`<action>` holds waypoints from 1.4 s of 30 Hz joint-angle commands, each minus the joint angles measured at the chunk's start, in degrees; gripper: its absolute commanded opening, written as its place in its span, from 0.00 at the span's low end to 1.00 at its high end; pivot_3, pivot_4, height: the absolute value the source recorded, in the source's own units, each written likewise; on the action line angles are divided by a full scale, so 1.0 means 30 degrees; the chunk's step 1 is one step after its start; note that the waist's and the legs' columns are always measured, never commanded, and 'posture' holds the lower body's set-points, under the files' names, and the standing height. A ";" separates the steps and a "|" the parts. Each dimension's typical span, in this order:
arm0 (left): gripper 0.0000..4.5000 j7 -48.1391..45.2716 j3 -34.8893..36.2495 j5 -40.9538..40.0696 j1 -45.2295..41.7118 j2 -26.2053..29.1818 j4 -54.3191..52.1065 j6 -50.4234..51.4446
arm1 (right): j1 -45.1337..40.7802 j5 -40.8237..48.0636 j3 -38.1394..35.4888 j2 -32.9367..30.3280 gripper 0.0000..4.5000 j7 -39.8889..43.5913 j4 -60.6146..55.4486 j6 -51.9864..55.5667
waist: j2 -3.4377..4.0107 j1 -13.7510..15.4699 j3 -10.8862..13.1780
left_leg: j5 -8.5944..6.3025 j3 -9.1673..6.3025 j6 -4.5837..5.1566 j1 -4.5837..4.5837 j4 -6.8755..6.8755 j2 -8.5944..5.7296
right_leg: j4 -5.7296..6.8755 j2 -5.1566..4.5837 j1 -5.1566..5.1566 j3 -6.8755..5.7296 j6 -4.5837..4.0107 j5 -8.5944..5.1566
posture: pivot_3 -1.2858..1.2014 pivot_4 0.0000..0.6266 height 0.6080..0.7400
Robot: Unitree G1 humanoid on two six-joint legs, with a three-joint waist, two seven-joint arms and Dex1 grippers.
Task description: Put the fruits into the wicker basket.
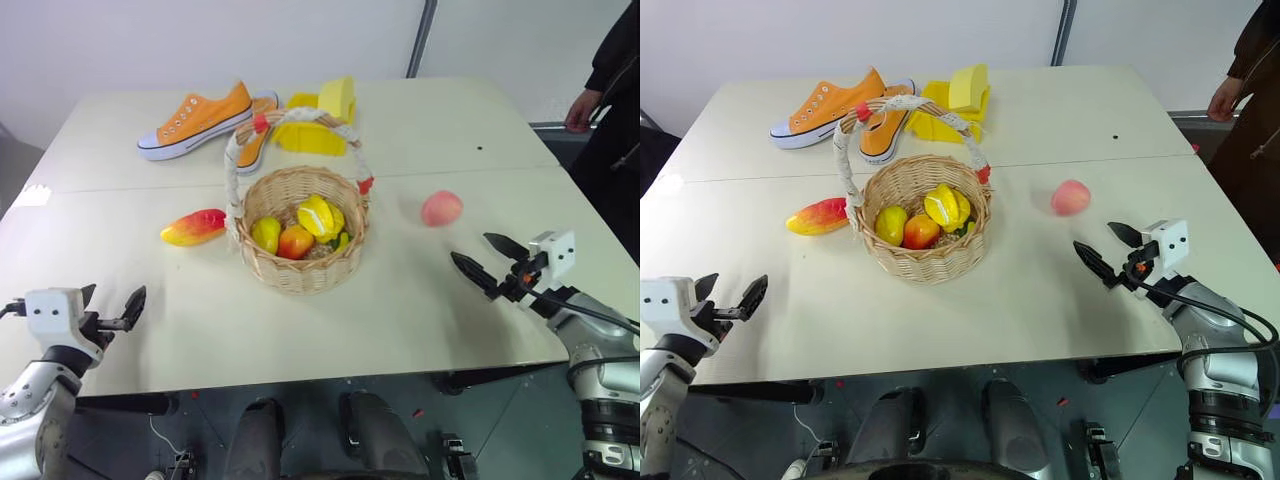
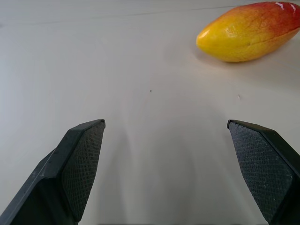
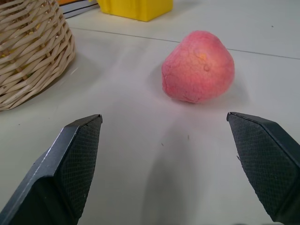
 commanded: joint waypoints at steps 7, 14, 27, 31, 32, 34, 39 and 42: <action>1.00 -0.0249 -0.0037 -0.0293 -0.0718 0.0231 -0.0570 0.0487 | -0.0187 0.0257 -0.0210 -0.0136 0.99 -0.0056 -0.1160 0.0055 | 0.0001 0.0026 0.0000 | 0.0000 0.0000 0.0000 -0.0002 0.0003 -0.0002 | 0.0000 0.0000 0.0000 0.0000 0.0000 0.0000 | 0.52 0.24 1.00; 1.00 -0.1124 -0.0986 0.0350 -0.3184 0.2636 -0.0245 0.2308 | -0.0022 0.1524 -0.0342 -0.0867 0.99 0.0290 -0.4742 0.2111 | 0.0000 0.0051 0.0001 | 0.0000 -0.0014 -0.0001 0.0000 0.0003 -0.0001 | 0.0008 0.0008 -0.0001 -0.0004 0.0002 0.0001 | 0.52 0.24 1.00; 1.00 -0.6128 -0.7971 0.4634 -1.1727 0.7254 0.5989 0.1377 | -0.1706 0.9943 0.0657 -0.3987 0.99 0.0172 -1.4067 0.9959 | -0.0006 0.0026 0.0006 | 0.0000 -0.0009 -0.0001 -0.0012 -0.0006 -0.0002 | -0.0009 0.0006 -0.0007 -0.0009 0.0007 0.0002 | 0.52 0.24 1.00; 1.00 -0.7369 -0.9703 0.5703 -1.3715 0.6995 0.8016 0.0476 | -0.2315 1.0022 0.1649 -0.3620 0.99 -0.0497 -1.4884 1.0117 | -0.0013 0.0048 0.0007 | 0.0000 -0.0018 0.0000 -0.0025 -0.0007 0.0000 | -0.0012 0.0009 -0.0013 -0.0016 0.0009 0.0002 | 0.52 0.24 1.00; 1.00 -0.7660 -1.0129 0.6012 -1.4101 0.6952 0.8450 0.0219 | -0.2439 1.0157 0.1828 -0.3504 0.99 -0.0637 -1.5033 1.0104 | -0.0013 0.0053 0.0007 | 0.0000 -0.0015 0.0001 -0.0030 -0.0006 -0.0001 | -0.0017 0.0007 -0.0013 -0.0015 0.0019 0.0001 | 0.52 0.24 1.00; 1.00 -0.8058 -1.0923 0.6767 -1.4879 0.6847 0.9486 -0.0367 | -0.2645 1.0271 0.2090 -0.3372 0.99 -0.0818 -1.5192 1.0054 | -0.0015 0.0069 0.0009 | 0.0000 -0.0010 0.0002 -0.0044 -0.0006 -0.0003 | -0.0019 0.0004 -0.0024 -0.0014 0.0039 0.0007 | 0.52 0.24 1.00; 1.00 -0.8260 -1.1346 0.7511 -1.6033 0.6319 1.1480 -0.0953 | -0.2942 0.9982 0.2426 -0.3196 0.99 -0.0910 -1.5022 0.9821 | -0.0017 0.0065 0.0010 | 0.0000 -0.0011 0.0003 -0.0044 -0.0003 -0.0002 | -0.0019 0.0007 -0.0025 -0.0015 0.0069 0.0025 | 0.52 0.24 1.00; 0.88 -0.8107 -1.1263 0.7823 -1.6304 0.5975 1.2167 -0.1528 | -0.3029 0.9632 0.2696 -0.2984 1.00 -0.0965 -1.4913 0.9543 | -0.0018 0.0067 0.0010 | 0.0000 -0.0013 0.0003 -0.0043 -0.0001 -0.0002 | -0.0014 0.0008 -0.0024 -0.0016 0.0074 0.0027 | 0.52 0.24 1.00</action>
